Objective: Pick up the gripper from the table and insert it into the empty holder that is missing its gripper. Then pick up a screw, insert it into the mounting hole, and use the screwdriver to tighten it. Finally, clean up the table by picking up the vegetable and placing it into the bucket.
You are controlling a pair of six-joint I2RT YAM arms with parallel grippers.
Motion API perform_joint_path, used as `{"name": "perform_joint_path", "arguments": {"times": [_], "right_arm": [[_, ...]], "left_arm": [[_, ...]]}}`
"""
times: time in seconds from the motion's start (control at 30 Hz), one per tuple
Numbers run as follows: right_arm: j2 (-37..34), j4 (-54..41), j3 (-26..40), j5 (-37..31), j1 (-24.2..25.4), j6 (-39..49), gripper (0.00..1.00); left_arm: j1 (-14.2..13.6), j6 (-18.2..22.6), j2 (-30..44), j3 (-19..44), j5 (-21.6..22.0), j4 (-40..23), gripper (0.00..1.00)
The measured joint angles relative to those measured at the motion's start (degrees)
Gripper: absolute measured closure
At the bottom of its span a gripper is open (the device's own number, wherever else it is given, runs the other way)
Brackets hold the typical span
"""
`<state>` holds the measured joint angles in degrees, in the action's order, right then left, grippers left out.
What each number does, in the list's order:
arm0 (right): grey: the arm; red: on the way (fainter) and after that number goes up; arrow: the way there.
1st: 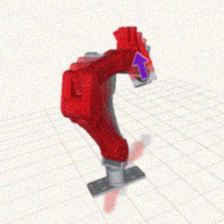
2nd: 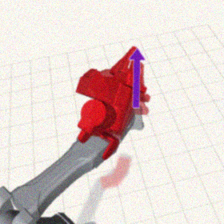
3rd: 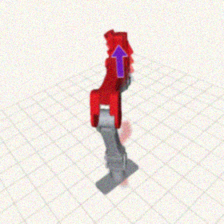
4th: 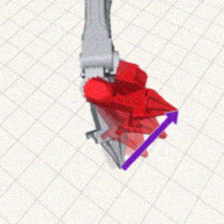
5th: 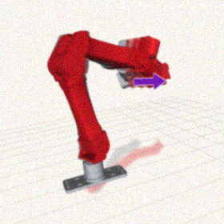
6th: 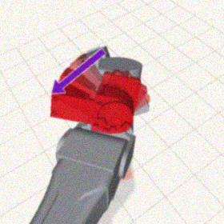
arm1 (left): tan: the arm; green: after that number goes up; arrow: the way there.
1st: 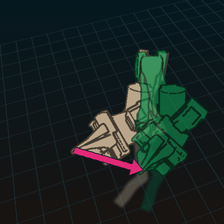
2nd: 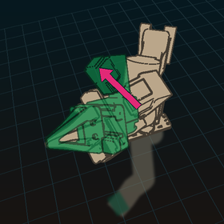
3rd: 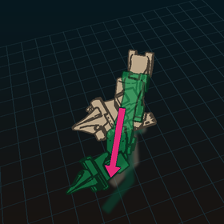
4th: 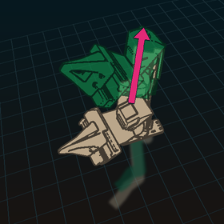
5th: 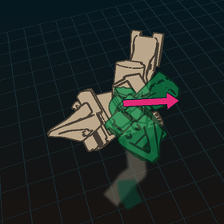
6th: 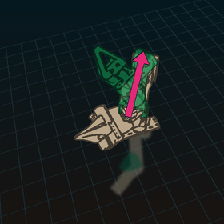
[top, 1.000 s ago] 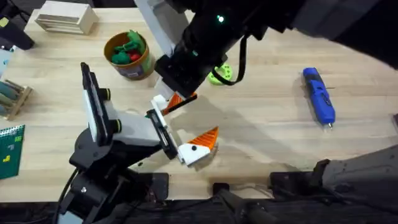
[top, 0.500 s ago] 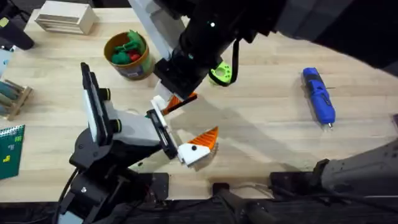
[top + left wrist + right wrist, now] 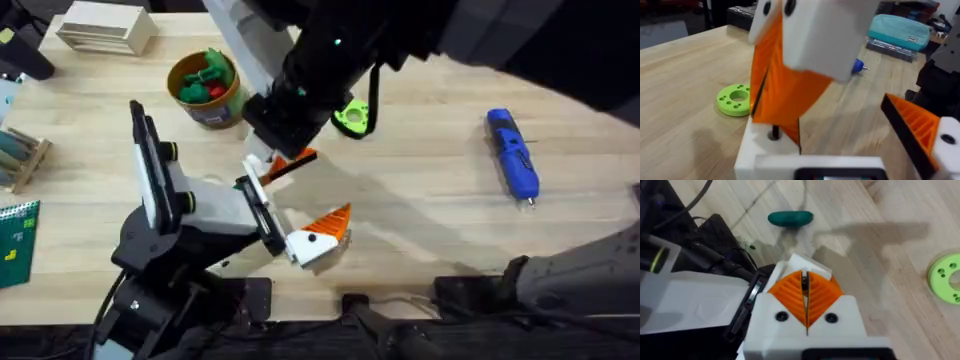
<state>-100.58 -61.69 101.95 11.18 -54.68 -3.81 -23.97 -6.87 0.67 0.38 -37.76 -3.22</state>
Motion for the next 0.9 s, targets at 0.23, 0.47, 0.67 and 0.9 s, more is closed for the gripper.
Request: {"name": "perform_joint_path", "arguments": {"times": [0.23, 0.47, 0.67, 0.9], "right_arm": [[-1.55, 0.17, 0.0, -0.68, -0.93, 0.0, 0.994], [-1.5, 0.21, 0.19, -1.14, -1.08, -0.08, 0.42], [-1.13, -0.68, 0.31, -4.12, 0.18, -0.26, 0.014], [2.83, -3.11, 0.31, -9.53, -0.91, -2.15, 0.012]], "left_arm": [[0.0, -0.39, 0.02, 0.0, 0.0, 0.0, 0.014], [0.02, -0.55, 0.02, 0.0, 0.05, -0.02, 0.014], [0.04, -0.44, 0.0, 0.0, 0.0, 0.0, 0.013], [0.04, -0.15, 0.01, 0.0, -0.17, 0.0, 0.014]]}}
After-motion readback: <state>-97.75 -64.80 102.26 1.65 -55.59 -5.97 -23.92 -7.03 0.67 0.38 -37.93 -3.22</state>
